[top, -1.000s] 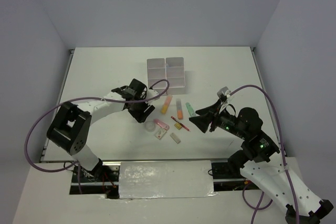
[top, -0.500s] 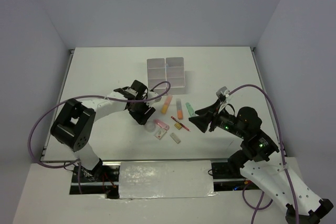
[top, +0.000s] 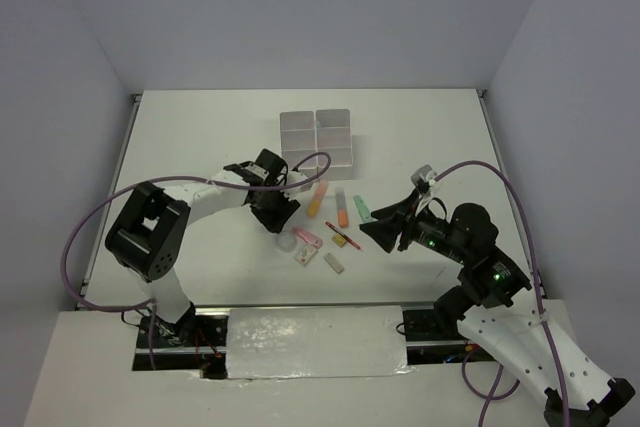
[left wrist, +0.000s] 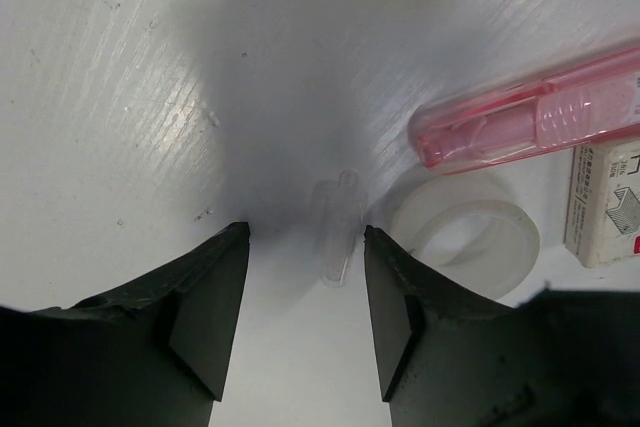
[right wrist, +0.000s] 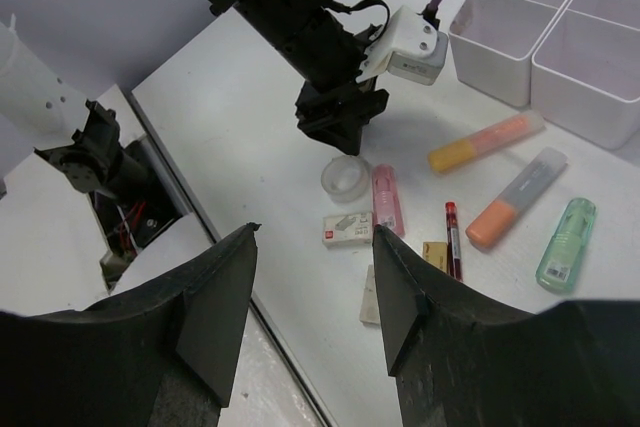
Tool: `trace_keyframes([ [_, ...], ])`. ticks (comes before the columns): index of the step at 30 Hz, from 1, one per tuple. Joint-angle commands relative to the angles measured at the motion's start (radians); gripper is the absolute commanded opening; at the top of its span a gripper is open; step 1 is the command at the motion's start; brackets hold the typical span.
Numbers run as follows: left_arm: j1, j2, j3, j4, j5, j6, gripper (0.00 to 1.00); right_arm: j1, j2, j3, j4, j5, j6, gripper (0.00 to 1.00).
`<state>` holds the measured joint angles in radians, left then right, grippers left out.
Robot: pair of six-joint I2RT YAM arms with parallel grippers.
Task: Sort the stationery into containers
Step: Pick up the pen cap from the center of the board.
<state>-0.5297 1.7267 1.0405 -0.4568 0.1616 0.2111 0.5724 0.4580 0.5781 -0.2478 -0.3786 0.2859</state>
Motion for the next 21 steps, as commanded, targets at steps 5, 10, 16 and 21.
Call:
trace_keyframes([
  [5,-0.012,0.033,-0.003,-0.029,0.023,0.013,0.58,0.007,0.016,0.034,0.025,-0.016,-0.021,0.57],
  [10,-0.012,0.043,0.001,-0.033,0.021,0.011,0.38,0.007,0.015,0.035,0.024,-0.013,-0.022,0.56],
  [16,-0.012,0.053,0.004,-0.036,0.007,0.010,0.15,0.006,0.015,0.039,0.019,-0.011,-0.024,0.56],
  [21,-0.012,0.031,0.018,-0.043,-0.017,-0.010,0.00,0.007,0.018,0.039,0.019,-0.009,-0.024,0.55],
])
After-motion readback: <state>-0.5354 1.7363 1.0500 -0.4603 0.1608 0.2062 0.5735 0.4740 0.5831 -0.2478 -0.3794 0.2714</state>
